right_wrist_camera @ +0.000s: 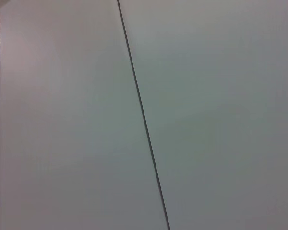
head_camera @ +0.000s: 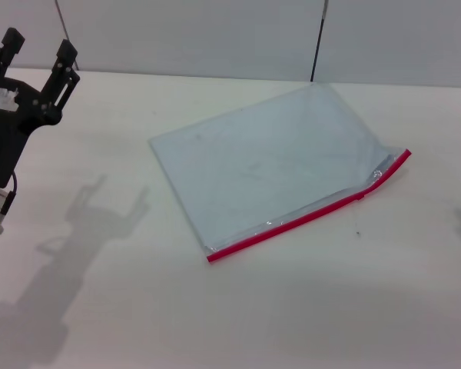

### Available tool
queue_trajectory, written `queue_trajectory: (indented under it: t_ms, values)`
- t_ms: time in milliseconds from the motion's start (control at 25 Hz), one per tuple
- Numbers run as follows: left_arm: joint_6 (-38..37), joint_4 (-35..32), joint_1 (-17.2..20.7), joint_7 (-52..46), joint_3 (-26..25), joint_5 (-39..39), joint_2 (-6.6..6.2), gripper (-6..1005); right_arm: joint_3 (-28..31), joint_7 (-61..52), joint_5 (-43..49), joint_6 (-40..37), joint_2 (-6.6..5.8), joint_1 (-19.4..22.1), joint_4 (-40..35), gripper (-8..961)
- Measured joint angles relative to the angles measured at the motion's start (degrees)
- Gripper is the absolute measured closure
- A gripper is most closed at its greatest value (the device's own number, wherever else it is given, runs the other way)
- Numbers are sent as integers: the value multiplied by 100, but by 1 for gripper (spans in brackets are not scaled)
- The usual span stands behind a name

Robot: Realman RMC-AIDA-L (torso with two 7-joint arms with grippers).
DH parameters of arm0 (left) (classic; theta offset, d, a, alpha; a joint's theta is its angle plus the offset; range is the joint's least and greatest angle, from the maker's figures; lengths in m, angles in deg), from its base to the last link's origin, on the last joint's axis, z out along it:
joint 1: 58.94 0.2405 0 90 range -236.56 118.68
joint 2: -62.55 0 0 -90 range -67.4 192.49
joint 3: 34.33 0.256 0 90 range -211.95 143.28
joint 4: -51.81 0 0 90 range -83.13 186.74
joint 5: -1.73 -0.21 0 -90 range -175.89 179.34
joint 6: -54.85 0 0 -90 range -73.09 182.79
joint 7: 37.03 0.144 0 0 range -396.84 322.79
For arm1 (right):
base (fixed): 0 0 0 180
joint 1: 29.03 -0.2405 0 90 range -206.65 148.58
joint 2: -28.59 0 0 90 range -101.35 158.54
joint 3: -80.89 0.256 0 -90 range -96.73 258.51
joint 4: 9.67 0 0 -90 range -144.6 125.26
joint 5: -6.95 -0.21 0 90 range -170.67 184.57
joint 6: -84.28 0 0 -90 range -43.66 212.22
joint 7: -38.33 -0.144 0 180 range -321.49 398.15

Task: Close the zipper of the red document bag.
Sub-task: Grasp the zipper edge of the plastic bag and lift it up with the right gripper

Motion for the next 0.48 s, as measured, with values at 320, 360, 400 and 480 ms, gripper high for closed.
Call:
queue_trajectory:
  t_ms: [320, 360, 400, 480]
  values:
    - [0, 0, 0, 0, 0, 0, 0, 229, 0, 0, -6, 44, 0, 0, 0, 171]
    - [0, 0, 0, 0, 0, 0, 0, 229, 0, 0, -6, 46, 0, 0, 0, 171]
    - [0, 0, 0, 0, 0, 0, 0, 229, 0, 0, -6, 47, 0, 0, 0, 171]
    - [0, 0, 0, 0, 0, 0, 0, 229, 0, 0, -6, 47, 0, 0, 0, 172]
